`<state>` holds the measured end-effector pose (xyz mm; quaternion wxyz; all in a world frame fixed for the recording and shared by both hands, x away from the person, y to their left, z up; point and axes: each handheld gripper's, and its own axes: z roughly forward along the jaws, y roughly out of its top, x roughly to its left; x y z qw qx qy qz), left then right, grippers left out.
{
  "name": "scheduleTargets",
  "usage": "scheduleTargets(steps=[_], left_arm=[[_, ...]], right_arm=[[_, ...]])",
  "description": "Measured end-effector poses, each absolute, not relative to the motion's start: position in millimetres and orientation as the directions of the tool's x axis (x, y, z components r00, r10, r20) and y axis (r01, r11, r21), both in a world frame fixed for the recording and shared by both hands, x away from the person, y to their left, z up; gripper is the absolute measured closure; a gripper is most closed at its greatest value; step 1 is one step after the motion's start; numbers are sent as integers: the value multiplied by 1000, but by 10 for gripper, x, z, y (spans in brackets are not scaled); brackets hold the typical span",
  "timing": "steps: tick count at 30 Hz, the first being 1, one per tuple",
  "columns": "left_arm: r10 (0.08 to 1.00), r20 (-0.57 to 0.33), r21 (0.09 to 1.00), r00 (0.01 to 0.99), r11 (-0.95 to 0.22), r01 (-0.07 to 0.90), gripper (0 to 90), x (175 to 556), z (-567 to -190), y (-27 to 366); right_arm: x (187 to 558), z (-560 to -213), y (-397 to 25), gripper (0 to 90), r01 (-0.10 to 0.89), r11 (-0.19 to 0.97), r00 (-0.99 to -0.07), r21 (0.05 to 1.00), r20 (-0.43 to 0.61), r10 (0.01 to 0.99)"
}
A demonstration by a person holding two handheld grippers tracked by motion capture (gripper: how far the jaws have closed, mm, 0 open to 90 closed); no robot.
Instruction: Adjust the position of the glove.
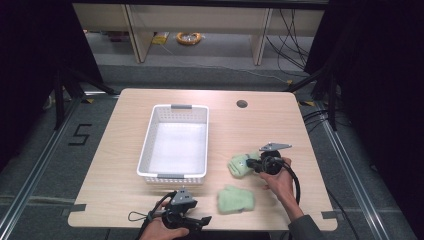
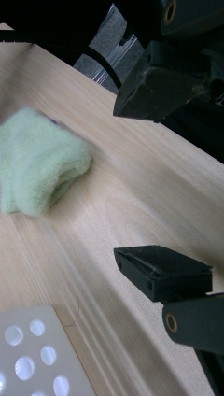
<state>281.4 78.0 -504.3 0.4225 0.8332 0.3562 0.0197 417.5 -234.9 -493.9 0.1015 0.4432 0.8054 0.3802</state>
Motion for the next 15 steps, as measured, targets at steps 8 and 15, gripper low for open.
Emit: scheduleTargets(steps=[8, 15], left_arm=[[620, -283, 726, 731, -359, 586, 265, 2810, -5050, 771], [618, -282, 723, 733, -365, 586, 264, 2809, -5049, 771]], right_arm=[[4162, -4925, -2354, 863, 632, 288, -585, 720, 199, 786], [4148, -4900, -2373, 863, 631, 270, -579, 727, 211, 787]])
